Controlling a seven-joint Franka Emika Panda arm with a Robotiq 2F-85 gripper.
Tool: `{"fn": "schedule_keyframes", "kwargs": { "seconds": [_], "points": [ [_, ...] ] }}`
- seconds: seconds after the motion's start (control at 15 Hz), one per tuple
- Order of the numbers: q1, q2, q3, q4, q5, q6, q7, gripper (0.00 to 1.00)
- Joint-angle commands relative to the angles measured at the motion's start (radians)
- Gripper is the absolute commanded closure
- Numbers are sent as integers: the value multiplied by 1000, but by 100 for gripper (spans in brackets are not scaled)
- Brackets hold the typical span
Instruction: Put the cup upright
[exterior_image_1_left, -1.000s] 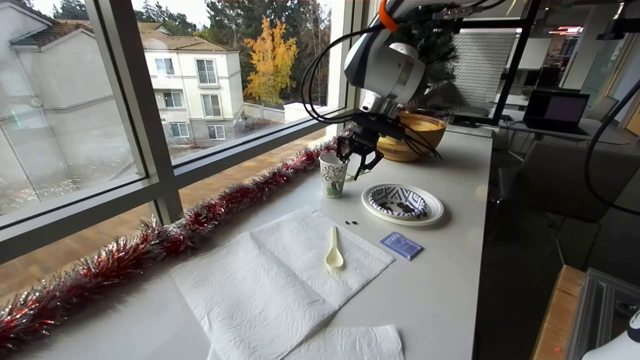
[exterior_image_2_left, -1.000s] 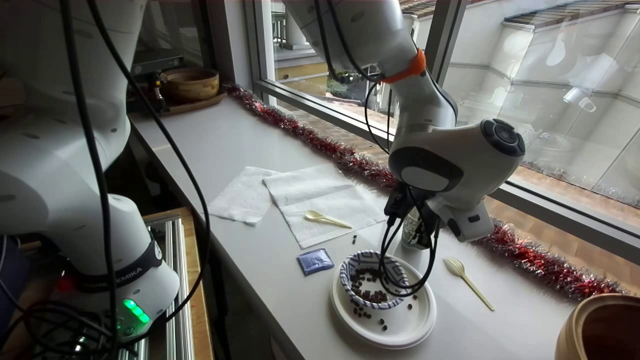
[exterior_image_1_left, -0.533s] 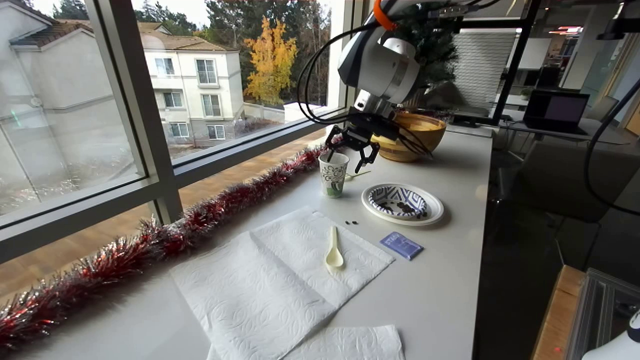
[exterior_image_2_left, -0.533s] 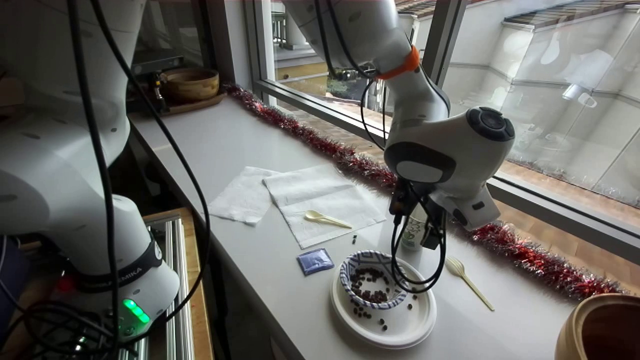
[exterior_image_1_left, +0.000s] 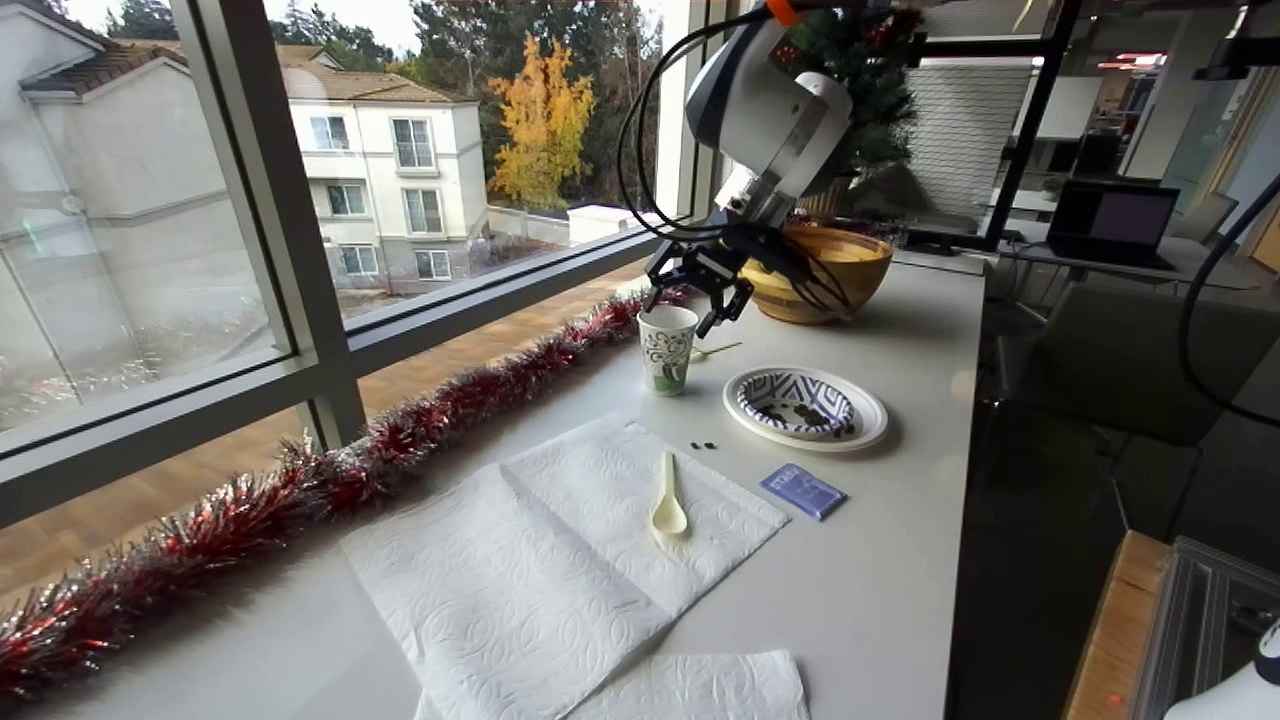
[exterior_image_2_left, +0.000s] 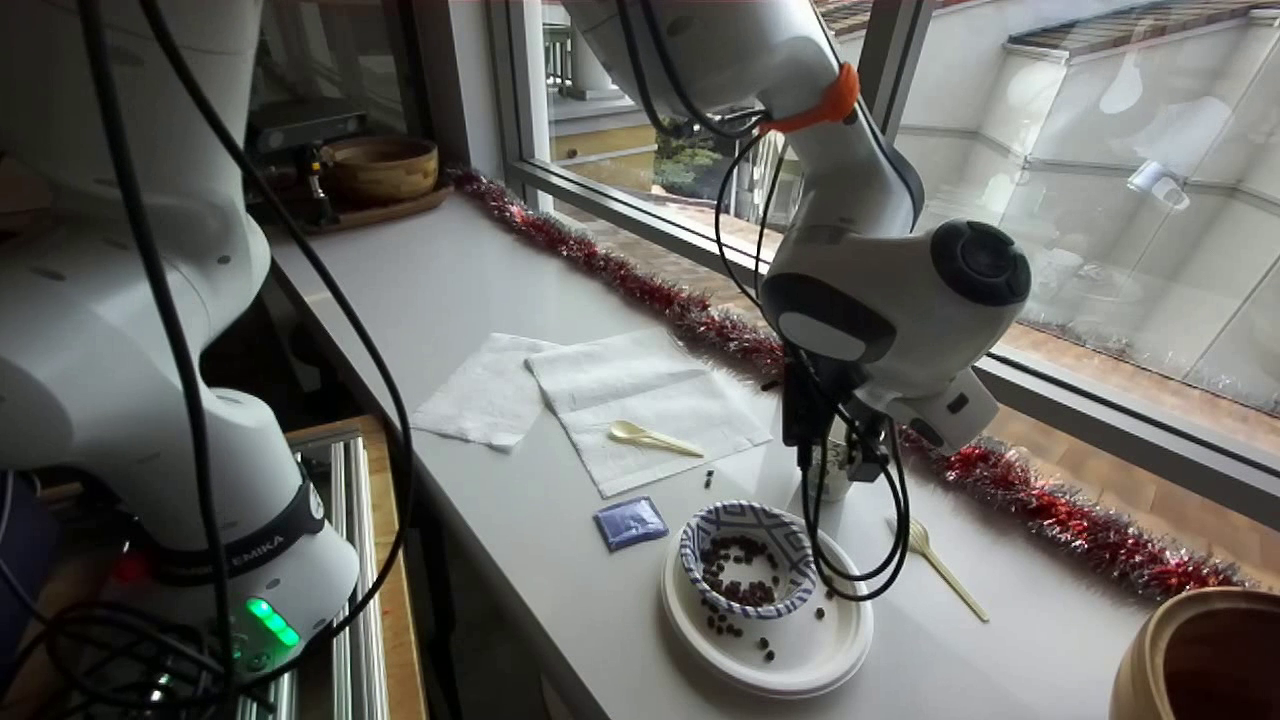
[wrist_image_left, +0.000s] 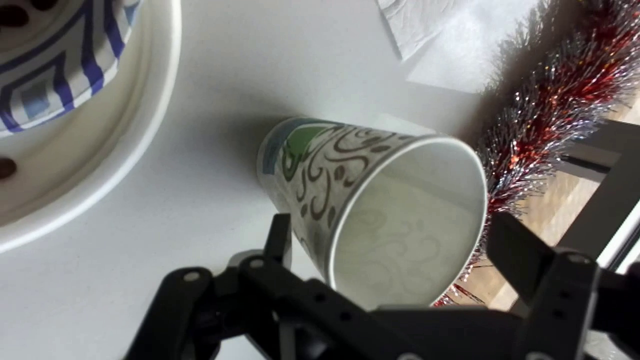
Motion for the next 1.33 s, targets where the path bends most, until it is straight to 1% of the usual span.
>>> {"fn": "schedule_keyframes", "kwargs": {
  "seconds": [0.0, 0.13, 0.2, 0.4, 0.47, 0.53, 0.6, 0.67, 0.73, 0.8, 0.87, 0.93, 1.0, 1.07, 1.13, 1.27],
  "points": [
    [21, -104, -65, -109, -16, -43, -20, 0],
    [42, -162, -84, -168, -30, -7, -58, 0],
    [67, -194, -94, -208, -59, 51, -90, 0],
    [133, -292, -106, -314, -155, 153, -70, 0],
    [159, -336, -115, -353, -238, 122, -32, 0],
    [184, -371, -111, -381, -295, 138, -12, 0],
    [211, -413, -113, -411, -381, 118, 35, 0],
    [252, -448, -127, -431, -469, 99, 88, 0],
    [316, -472, -167, -449, -546, 96, 138, 0],
    [360, -488, -194, -456, -630, 79, 187, 0],
    [386, -495, -210, -447, -709, 40, 242, 0],
    [338, -513, -148, -425, -785, -39, 303, 0],
    [354, -543, -139, -402, -862, -135, 367, 0],
    [363, -556, -118, -392, -915, -211, 403, 0],
    [366, -563, -102, -373, -958, -287, 434, 0],
    [374, -557, -76, -341, -999, -425, 431, 0]
  ]
}}
